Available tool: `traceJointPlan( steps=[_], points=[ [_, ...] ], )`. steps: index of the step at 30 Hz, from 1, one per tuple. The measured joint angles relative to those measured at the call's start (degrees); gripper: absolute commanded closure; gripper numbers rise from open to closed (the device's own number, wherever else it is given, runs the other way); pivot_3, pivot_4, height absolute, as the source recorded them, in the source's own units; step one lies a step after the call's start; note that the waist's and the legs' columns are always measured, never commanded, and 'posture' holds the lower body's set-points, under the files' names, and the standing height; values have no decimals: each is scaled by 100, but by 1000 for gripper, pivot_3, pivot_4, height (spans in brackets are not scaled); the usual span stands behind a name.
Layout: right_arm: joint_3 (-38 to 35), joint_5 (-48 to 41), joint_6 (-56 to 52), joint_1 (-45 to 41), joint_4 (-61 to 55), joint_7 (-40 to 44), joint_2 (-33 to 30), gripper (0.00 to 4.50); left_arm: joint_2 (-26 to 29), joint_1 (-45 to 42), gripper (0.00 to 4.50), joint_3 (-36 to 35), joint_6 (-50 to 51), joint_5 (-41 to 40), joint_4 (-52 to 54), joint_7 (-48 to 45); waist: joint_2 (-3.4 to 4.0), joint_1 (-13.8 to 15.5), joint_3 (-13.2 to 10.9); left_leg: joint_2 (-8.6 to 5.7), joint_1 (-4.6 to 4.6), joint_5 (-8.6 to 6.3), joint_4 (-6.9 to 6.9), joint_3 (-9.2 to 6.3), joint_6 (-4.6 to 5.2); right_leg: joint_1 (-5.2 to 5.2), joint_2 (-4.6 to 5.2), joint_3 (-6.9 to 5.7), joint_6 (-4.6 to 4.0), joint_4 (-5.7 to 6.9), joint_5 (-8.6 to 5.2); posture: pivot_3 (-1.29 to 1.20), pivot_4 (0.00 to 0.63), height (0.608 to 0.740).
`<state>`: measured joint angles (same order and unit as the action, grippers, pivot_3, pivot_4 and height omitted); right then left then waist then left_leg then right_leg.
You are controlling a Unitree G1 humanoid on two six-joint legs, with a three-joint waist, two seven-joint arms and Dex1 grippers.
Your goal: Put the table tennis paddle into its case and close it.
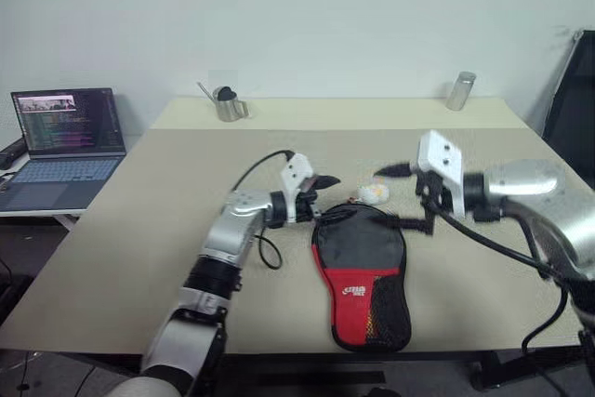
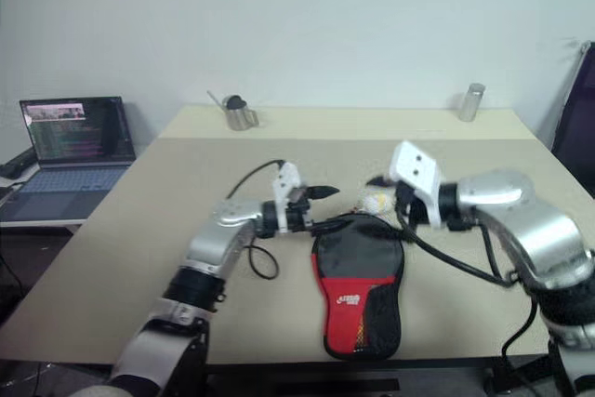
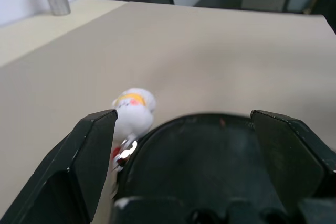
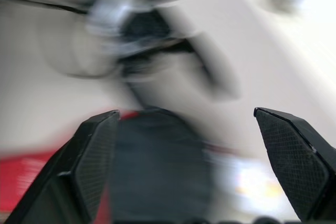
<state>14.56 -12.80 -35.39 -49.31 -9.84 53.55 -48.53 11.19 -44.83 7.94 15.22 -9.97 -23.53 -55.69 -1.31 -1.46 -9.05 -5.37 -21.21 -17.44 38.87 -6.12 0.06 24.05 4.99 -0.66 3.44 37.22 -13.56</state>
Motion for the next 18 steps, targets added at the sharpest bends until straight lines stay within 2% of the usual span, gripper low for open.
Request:
traceJointPlan(
  steps=[6,10,18],
  points=[
    [1035,1833,1811,-662,2397,-442,629,0,-287,292,40,558,604,9,5,-120,3,-26,-1,0,-36,2,0,7,-4,40,4,8,-5,-3,2,0,150,740],
    [1511,2866,2832,-914,3594,-789,783,0,-321,339,40,649,833,128,-40,104,4,-15,-1,-4,-69,3,8,9,-5,75,6,6,-12,0,8,0,150,740],
    [1826,3923,3911,-1019,4739,-1075,1095,0,-384,252,40,652,1035,392,-192,763,9,-28,2,-2,-60,3,7,11,-6,67,5,7,-14,2,9,0,150,740]
  ],
)
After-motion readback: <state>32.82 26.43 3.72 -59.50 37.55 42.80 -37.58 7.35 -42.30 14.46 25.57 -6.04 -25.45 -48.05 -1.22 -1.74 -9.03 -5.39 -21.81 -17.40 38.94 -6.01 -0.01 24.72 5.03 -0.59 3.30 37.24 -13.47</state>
